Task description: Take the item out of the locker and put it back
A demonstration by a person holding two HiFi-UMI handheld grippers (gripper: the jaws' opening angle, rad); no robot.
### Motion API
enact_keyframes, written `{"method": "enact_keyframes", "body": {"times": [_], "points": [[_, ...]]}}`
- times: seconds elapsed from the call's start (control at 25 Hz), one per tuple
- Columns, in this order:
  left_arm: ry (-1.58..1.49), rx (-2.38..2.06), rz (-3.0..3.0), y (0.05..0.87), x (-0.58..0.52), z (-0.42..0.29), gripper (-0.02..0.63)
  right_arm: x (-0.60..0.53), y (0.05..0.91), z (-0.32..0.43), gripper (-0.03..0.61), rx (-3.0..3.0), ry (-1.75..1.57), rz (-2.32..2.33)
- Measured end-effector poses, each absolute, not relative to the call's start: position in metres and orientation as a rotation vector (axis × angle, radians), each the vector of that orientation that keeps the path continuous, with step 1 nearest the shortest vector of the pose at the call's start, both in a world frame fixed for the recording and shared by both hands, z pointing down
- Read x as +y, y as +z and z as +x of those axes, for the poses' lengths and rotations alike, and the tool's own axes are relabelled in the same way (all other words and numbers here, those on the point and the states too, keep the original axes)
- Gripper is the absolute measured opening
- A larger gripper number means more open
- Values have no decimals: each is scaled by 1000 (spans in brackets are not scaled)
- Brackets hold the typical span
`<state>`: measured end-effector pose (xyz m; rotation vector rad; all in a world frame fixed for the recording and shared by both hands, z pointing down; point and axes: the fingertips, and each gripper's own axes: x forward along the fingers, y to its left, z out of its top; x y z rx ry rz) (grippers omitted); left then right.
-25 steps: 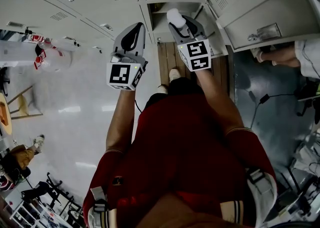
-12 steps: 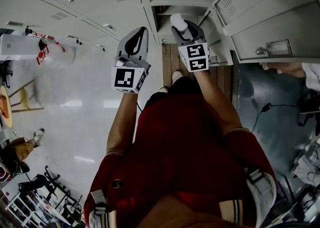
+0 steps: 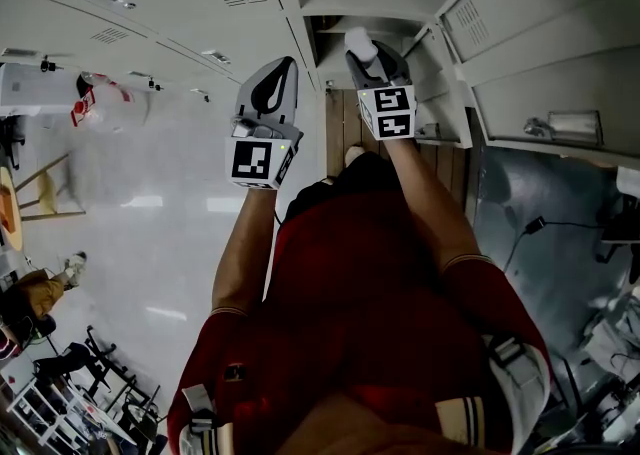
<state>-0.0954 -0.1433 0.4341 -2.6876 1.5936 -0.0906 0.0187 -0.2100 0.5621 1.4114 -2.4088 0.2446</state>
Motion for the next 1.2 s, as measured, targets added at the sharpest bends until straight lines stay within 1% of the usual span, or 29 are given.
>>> {"method": "enact_keyframes", "body": {"times": [0.32,0.56,0.68,0.96,1.2], "points": [[-175,1605,-2711,462,-158,-90,6,-239,590,21,199,-2402,268,1425],[-69,1624,-2672,468,-173,-96,6,-259,608,18,201,-2395,270,1420],[-121,1635,-2678,477,-177,-98,6,-271,614,15,199,-2404,257,1420],[-56,1632,-2652,484,-186,-97,6,-292,631,9,199,-2402,268,1417],[-122,1655,-2660,500,-185,-101,6,-309,644,10,199,-2384,278,1423]]}}
